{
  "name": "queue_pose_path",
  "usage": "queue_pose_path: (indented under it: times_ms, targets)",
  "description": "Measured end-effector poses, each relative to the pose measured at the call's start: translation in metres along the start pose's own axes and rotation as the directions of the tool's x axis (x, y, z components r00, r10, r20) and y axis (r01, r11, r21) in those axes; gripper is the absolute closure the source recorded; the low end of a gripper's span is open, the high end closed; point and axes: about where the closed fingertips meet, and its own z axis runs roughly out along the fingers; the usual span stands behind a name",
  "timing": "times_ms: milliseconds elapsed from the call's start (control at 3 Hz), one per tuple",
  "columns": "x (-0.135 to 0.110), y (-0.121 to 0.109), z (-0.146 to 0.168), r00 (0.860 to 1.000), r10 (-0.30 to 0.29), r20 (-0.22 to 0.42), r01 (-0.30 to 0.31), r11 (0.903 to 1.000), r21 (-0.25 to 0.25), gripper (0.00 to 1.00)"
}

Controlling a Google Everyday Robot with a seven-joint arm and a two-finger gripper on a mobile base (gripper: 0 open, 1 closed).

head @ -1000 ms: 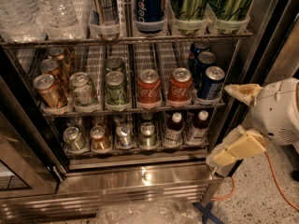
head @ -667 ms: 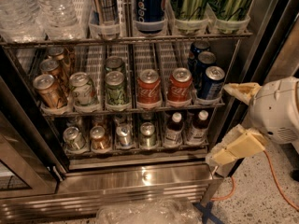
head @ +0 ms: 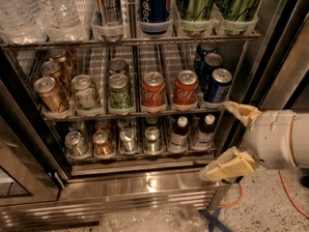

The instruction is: Pick green can from bottom shelf of fridge

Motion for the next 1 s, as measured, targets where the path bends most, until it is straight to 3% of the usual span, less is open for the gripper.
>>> queue_pose_path:
  times_ms: [333,667,1000]
  targets:
    - [0.017,0.021,0.035,0.996,0.034,0.088,-0.035,0.9993,0.013,0.0]
    - [0.044,0.047,0.071,0.973,0.128,0.193,-0.133,0.991,0.012,0.0]
    - [0.03,0.05,0.076,0.96,0.115,0.256,-0.123,0.9923,0.015,0.0]
